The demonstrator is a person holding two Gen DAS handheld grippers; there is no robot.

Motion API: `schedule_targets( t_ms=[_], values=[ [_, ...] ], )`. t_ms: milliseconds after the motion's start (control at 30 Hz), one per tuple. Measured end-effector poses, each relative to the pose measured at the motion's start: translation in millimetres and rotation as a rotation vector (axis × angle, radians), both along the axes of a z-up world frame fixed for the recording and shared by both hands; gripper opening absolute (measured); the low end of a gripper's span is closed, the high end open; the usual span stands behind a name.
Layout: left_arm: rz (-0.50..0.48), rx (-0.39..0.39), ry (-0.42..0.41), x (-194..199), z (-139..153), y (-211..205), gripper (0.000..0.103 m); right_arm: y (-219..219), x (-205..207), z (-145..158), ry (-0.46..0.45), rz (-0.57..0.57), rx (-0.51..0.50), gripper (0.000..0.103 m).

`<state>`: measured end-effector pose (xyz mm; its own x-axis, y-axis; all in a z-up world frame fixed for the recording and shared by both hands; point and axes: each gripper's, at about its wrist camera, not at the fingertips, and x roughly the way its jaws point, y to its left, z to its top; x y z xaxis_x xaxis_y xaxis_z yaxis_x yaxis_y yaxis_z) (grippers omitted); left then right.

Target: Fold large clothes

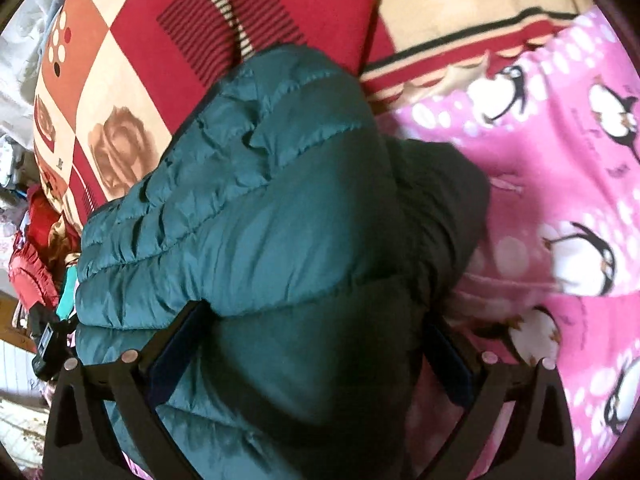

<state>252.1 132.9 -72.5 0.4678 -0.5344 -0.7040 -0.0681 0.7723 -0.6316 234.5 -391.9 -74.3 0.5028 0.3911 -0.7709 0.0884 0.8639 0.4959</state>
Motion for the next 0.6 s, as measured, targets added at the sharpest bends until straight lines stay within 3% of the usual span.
schedule_targets(
  t_ms=[33, 100, 133, 200, 267, 300, 367, 600],
  values=[
    [-0.005, 0.001, 0.000, 1, 1, -2, 0.078, 0, 1, -1, 0.005, 0.004, 0.004, 0.103],
    [-0.025, -0.022, -0.019, -1, 4, -7, 0.049, 1, -1, 0, -0.005, 0.009, 0.004, 0.103],
    [-0.038, -0.021, -0.036, -3, 8, -9, 0.043, 4, -5, 2, -0.024, 0.014, 0.001, 0.101],
    [-0.049, 0.032, -0.069, -7, 18, -19, 0.028, 10, -12, 8, -0.062, 0.024, -0.009, 0.088],
    [-0.061, 0.064, -0.093, -9, 27, -26, 0.020, 16, -19, 18, -0.093, 0.036, -0.023, 0.064],
    [-0.064, 0.068, -0.103, -12, 32, -27, 0.016, 17, -23, 24, -0.104, 0.040, -0.025, 0.058],
    [-0.073, 0.059, -0.123, -18, 45, -25, 0.012, 20, -34, 40, -0.133, 0.048, -0.029, 0.040],
    [-0.161, 0.058, -0.229, -66, 102, -21, 0.009, 39, -82, 98, -0.223, 0.088, -0.005, 0.033]
  ],
)
